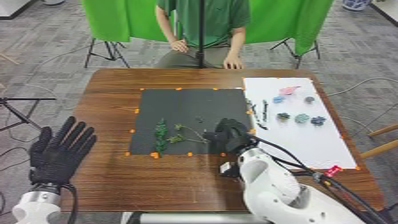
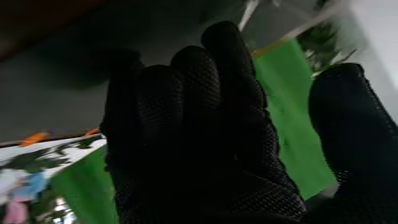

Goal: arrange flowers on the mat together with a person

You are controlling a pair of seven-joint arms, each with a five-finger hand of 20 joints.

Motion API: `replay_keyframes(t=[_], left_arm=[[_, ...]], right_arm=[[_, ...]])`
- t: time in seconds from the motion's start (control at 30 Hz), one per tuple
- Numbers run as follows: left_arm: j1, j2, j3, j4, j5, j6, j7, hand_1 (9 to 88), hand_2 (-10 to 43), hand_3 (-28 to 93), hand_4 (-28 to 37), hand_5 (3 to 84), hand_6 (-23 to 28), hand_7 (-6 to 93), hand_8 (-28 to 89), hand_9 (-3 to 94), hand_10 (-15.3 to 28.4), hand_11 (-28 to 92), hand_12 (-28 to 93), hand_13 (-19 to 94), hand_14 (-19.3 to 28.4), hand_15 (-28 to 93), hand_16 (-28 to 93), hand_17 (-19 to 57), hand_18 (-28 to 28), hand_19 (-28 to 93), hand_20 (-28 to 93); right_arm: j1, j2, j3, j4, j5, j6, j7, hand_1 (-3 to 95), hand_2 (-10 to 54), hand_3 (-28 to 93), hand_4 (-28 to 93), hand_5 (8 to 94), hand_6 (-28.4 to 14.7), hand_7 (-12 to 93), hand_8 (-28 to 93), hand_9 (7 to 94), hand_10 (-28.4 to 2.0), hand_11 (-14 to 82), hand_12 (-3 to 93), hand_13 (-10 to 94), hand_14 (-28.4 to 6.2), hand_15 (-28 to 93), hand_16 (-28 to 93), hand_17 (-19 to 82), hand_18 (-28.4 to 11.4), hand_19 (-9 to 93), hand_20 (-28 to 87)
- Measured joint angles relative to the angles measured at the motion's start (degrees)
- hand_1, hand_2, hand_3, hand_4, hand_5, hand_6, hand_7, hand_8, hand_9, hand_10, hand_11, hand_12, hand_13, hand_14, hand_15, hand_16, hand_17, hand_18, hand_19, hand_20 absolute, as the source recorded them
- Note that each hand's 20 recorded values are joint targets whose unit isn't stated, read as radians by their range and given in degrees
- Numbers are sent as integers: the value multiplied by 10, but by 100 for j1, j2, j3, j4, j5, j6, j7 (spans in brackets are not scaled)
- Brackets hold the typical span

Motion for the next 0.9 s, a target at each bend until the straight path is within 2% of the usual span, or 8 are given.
replay_keyframes(t=[0.4, 0.9], left_arm=[[0, -24, 5, 6, -1, 7, -8, 258, 99, 703, -283, 385, 67, 40, -81, 337, 127, 120, 58, 227, 145, 236, -68, -31, 102, 203, 102], [-2, -26, 1, 9, -45, 6, -20, 258, 100, 703, -283, 385, 68, 40, -81, 338, 127, 121, 59, 227, 148, 242, -68, -31, 104, 206, 102]], right_arm=[[540, 12, -589, 39, 125, -422, -279, 267, 81, 630, -177, 753, -31, 148, -113, 614, -206, 546, 373, 497, -212, 778, 316, 182, -232, 671, 276], [339, -43, -386, -172, 309, -821, -408, 267, 85, 625, -176, 759, -29, 147, -115, 616, -205, 544, 370, 497, -212, 776, 313, 182, -233, 667, 283]])
